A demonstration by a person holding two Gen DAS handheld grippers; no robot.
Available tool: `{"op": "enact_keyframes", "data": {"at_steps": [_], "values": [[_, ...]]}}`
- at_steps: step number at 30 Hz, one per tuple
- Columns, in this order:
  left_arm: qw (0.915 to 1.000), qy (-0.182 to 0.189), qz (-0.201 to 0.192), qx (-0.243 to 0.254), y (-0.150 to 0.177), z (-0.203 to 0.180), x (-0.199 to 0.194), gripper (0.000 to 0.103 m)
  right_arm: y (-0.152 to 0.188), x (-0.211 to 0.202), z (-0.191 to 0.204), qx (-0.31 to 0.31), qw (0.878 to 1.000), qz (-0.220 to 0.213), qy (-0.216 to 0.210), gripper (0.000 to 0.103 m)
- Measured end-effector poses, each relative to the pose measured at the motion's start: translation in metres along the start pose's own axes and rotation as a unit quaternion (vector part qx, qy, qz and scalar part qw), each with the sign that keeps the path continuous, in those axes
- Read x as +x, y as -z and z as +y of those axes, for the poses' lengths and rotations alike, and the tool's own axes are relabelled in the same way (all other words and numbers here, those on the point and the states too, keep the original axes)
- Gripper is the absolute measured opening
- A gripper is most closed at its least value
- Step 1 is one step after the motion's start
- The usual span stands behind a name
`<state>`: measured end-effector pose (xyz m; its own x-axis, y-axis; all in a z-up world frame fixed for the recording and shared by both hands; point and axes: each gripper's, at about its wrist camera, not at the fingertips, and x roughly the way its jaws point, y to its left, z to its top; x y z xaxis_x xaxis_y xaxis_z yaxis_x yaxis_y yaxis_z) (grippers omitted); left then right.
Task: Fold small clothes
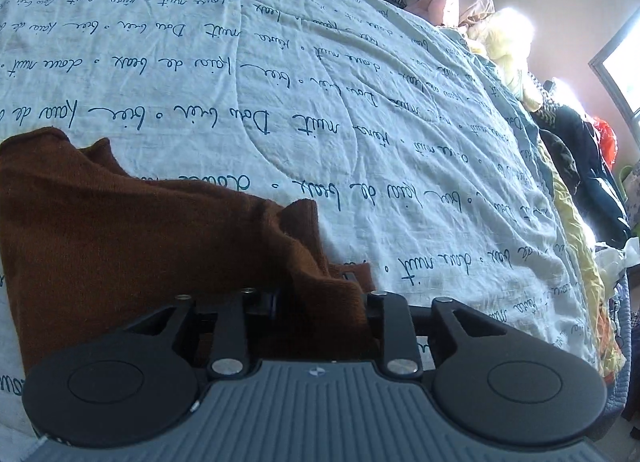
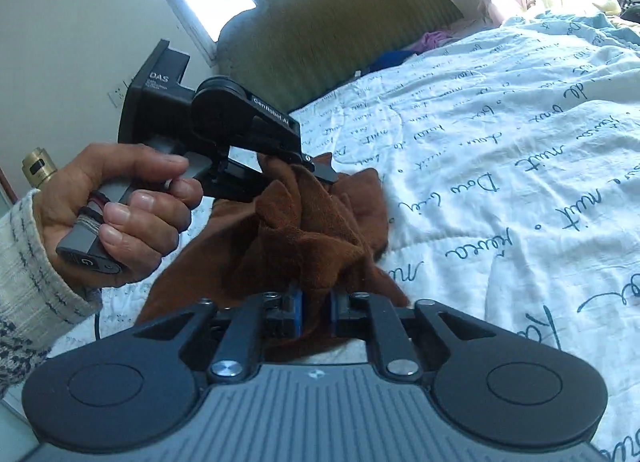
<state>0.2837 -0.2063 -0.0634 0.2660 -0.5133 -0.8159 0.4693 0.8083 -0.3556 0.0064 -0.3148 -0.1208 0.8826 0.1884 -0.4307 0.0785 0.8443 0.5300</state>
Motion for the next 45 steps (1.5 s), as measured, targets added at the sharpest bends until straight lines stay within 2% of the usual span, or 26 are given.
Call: {"op": "enact_keyframes", "data": {"at_steps": [1,2,3,4,6,7,8,9,10,12,13,15,16,17,19,20,21,23,24,26,30,35,38,39,42,45], "values": [[1.0000,0.007,-0.005,-0.003,0.000,0.003,-0.006,0.041,0.000,-0.003,-0.001,-0.001,1.000,-0.002,-0.008,0.048],[0.9998,0.010,-0.013,-0.009,0.001,0.006,-0.015,0.045,0.001,-0.009,-0.001,-0.005,1.000,-0.008,-0.008,0.072],[0.9995,0.010,-0.025,-0.014,0.002,0.008,-0.027,0.053,0.001,-0.016,0.001,-0.011,1.000,-0.018,-0.001,0.082],[0.9988,0.010,-0.045,-0.015,0.005,0.011,-0.040,0.057,0.001,-0.024,0.002,-0.023,0.999,-0.031,0.002,0.087],[0.9968,0.015,-0.077,-0.012,0.015,0.018,-0.069,0.061,-0.001,-0.038,0.007,-0.054,0.997,-0.058,0.013,0.086],[0.9957,0.025,-0.087,-0.017,0.020,0.023,-0.080,0.067,-0.007,-0.042,0.010,-0.068,0.995,-0.069,0.013,0.081],[0.9941,0.043,-0.096,-0.027,0.025,0.028,-0.090,0.071,-0.011,-0.046,0.013,-0.080,0.994,-0.079,0.001,0.058],[0.9929,0.058,-0.098,-0.033,0.030,0.032,-0.096,0.076,-0.017,-0.045,0.017,-0.090,0.993,-0.080,-0.020,0.045],[0.9926,0.063,-0.096,-0.038,0.034,0.035,-0.098,0.076,-0.025,-0.040,0.022,-0.099,0.992,-0.070,-0.039,0.038],[0.9936,0.062,-0.083,-0.045,0.043,0.040,-0.092,0.076,-0.041,-0.017,0.032,-0.118,0.989,-0.039,-0.076,0.038],[0.9949,0.052,-0.075,-0.042,0.047,0.041,-0.085,0.076,-0.047,0.000,0.035,-0.122,0.990,-0.022,-0.075,0.038],[0.9974,0.006,-0.060,-0.039,0.057,0.049,-0.066,0.074,-0.057,0.046,0.032,-0.127,0.991,0.040,-0.035,0.038],[0.9979,0.001,-0.053,-0.038,0.061,0.055,-0.056,0.073,-0.058,0.068,0.027,-0.133,0.989,0.063,-0.008,0.035],[0.9977,0.004,-0.057,-0.038,0.065,0.061,-0.053,0.073,-0.058,0.081,0.021,-0.136,0.988,0.075,-0.005,0.034],[0.9956,0.017,-0.075,-0.052,0.070,0.073,-0.067,0.072,-0.066,0.075,0.013,-0.104,0.991,0.079,-0.041,0.036],[0.9934,0.036,-0.083,-0.071,0.071,0.080,-0.077,0.073,-0.073,0.066,0.009,-0.085,0.992,0.076,-0.059,0.038],[0.9902,0.051,-0.093,-0.091,0.072,0.089,-0.089,0.080,-0.080,0.057,0.004,-0.072,0.993,0.063,-0.065,0.042],[0.9828,0.043,-0.125,-0.129,0.075,0.108,-0.110,0.091,-0.093,0.042,-0.009,-0.056,0.996,0.041,-0.063,0.072],[0.9800,0.032,-0.138,-0.140,0.077,0.117,-0.117,0.096,-0.099,0.042,-0.018,-0.046,0.995,0.046,-0.070,0.077],[0.9776,0.029,-0.138,-0.156,0.081,0.138,-0.121,0.096,-0.110,0.059,-0.043,-0.005,0.993,0.073,-0.093,0.079],[0.9660,0.099,-0.086,-0.223,0.095,0.173,-0.100,0.096,-0.105,0.094,-0.079,0.062,0.980,0.128,-0.140,0.079],[0.9493,0.168,-0.077,-0.254,0.098,0.180,-0.079,0.102,-0.098,0.121,-0.090,0.102,0.962,0.159,-0.198,0.077],[0.9361,0.207,-0.067,-0.276,0.094,0.174,-0.070,0.102,-0.101,0.130,-0.080,0.099,0.956,0.176,-0.211,0.078],[0.9345,0.215,-0.063,-0.277,0.093,0.170,-0.068,0.102,-0.100,0.133,-0.074,0.094,0.953,0.188,-0.217,0.078],[0.9368,0.220,-0.044,-0.268,0.094,0.160,-0.061,0.101,-0.097,0.135,-0.053,0.054,0.947,0.215,-0.232,0.078],[0.9348,0.249,-0.029,-0.252,0.100,0.156,-0.059,0.101,-0.095,0.135,-0.046,0.023,0.942,0.238,-0.236,0.079]]}}
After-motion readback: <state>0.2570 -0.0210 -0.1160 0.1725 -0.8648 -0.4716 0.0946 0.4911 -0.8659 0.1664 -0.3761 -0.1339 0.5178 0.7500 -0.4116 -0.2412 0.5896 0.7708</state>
